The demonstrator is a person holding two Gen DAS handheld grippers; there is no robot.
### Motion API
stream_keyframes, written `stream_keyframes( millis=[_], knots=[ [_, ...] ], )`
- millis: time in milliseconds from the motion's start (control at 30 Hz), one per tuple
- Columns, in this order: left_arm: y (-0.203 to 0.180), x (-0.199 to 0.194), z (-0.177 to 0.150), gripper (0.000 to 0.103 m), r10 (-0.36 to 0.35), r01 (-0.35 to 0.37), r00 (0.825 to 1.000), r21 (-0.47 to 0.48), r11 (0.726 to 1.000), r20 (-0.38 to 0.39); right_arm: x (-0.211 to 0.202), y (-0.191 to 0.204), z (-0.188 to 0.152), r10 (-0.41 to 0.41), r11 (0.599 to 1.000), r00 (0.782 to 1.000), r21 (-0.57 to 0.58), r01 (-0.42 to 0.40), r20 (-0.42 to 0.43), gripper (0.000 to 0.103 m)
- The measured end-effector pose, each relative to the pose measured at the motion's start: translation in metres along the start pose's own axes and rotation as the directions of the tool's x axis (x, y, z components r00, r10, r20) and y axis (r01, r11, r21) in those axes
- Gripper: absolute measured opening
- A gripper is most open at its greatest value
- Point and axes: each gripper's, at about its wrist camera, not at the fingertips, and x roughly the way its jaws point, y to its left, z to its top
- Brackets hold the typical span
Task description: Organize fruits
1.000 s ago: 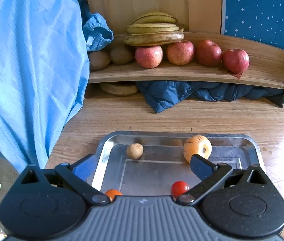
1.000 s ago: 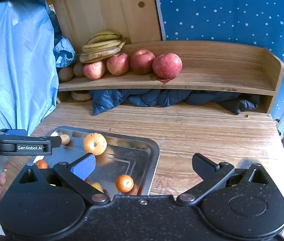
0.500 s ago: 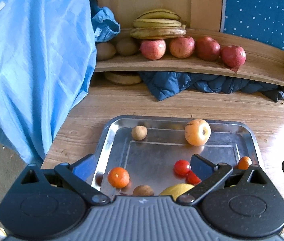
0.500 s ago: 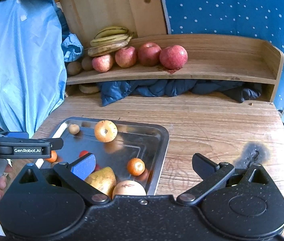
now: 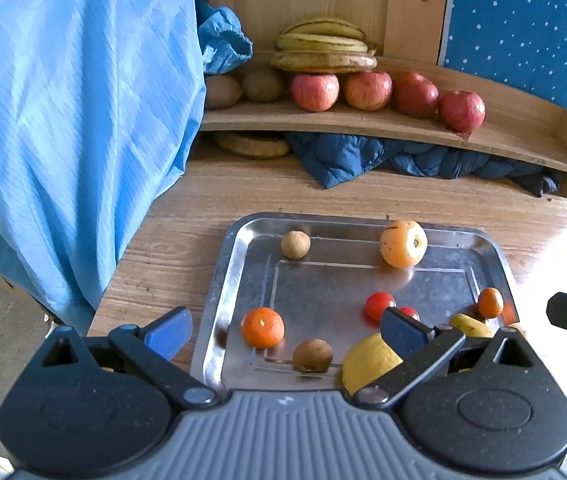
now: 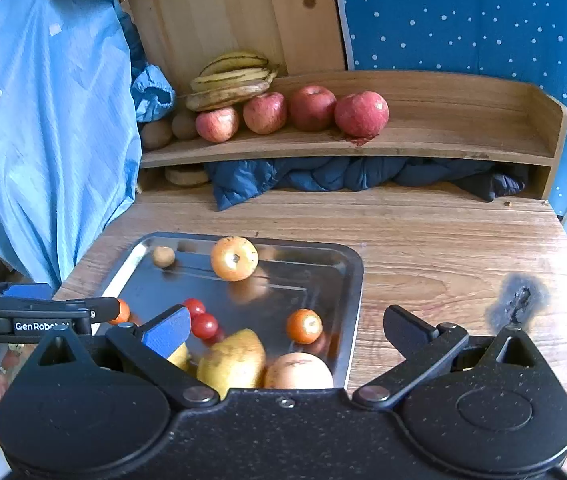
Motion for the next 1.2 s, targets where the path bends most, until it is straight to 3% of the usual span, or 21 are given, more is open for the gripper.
stream_keyframes(
  millis=[800, 1200],
  knots=[
    [0.066, -0.046, -0.049, 0.102, -0.082, 0.083, 0.995, -0.019, 0.996, 0.053, -0.043, 0.062, -0.041, -0.082, 0.996, 0.995, 0.042, 0.079, 0.059, 0.102],
    [0.076, -0.056, -0.071, 0.102, -0.137, 0.137, 0.989, -0.003, 0.991, 0.06, -0.057, 0.088, -0.069, -0.117, 0.992, 0.992, 0.048, 0.115, 0.05, 0.102]
  ],
)
